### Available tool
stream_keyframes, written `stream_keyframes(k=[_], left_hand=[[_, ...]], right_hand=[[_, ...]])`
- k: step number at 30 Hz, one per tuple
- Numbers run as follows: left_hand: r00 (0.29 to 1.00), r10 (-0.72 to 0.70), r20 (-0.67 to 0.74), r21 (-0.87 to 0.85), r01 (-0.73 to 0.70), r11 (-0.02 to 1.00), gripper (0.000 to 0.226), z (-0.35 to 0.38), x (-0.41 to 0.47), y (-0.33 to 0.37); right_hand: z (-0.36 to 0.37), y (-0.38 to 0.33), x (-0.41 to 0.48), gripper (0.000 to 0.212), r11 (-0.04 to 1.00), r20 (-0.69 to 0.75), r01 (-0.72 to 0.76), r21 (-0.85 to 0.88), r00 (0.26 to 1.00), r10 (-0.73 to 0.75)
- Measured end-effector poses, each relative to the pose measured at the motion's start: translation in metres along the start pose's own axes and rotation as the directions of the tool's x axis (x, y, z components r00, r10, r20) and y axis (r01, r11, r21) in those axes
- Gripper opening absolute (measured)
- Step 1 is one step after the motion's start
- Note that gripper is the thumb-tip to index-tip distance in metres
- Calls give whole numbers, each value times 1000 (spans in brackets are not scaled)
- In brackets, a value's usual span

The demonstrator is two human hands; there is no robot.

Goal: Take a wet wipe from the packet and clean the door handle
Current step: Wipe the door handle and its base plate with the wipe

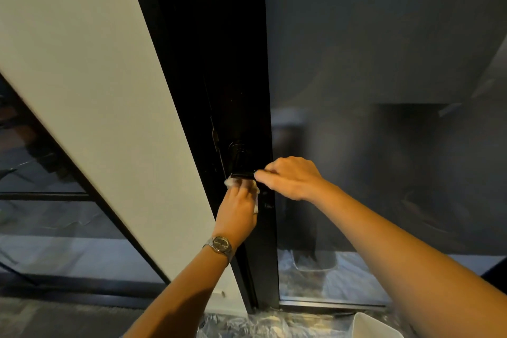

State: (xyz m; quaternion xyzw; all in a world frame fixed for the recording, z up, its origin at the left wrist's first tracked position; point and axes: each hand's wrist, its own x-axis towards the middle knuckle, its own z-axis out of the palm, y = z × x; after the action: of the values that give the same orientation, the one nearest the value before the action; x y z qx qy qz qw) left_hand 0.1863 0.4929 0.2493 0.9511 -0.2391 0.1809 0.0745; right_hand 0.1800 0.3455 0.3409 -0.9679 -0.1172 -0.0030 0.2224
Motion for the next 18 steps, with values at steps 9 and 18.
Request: stream_keyframes(k=[9,18], left_hand=[[966,-260,-1,-251,251,935,43,6,-1,17],[969,-243,-39,-243,227,943,21,5,13,5]], right_hand=[[3,2,9,48,994,9,-95,57,995,95],[13,3,8,50,994,-124,-100,-38,988,94]])
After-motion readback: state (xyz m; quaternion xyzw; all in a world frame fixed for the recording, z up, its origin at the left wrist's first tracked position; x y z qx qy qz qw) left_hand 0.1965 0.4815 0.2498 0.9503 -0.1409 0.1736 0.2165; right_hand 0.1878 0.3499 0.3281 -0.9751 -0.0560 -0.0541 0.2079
